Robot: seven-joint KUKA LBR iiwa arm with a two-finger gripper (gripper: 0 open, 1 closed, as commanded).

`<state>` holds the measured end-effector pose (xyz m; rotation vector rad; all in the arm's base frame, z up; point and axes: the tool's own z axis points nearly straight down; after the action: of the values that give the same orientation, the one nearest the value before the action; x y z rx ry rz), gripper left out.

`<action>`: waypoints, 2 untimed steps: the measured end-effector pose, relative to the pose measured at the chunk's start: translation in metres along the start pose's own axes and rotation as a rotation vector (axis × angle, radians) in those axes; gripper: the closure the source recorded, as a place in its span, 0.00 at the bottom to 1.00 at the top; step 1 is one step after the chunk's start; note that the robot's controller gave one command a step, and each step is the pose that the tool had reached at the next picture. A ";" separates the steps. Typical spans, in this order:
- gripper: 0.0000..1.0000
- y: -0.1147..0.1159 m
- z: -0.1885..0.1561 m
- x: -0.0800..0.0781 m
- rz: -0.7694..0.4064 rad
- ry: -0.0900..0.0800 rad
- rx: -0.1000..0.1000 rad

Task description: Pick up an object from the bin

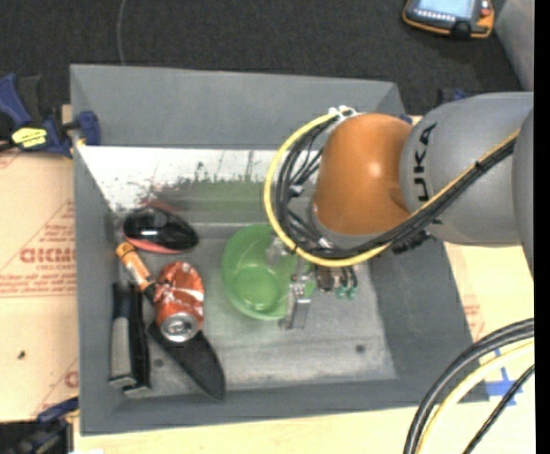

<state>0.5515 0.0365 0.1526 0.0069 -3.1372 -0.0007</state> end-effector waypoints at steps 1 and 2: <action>0.00 0.000 -0.005 -0.001 0.002 -0.008 0.000; 0.00 -0.047 0.001 0.036 -0.120 -0.004 0.000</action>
Offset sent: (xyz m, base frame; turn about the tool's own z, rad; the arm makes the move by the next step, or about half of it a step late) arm -0.0367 -0.0458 -0.0014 -0.1223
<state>0.5155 -0.0105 0.1515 0.1949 -3.1355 -0.0004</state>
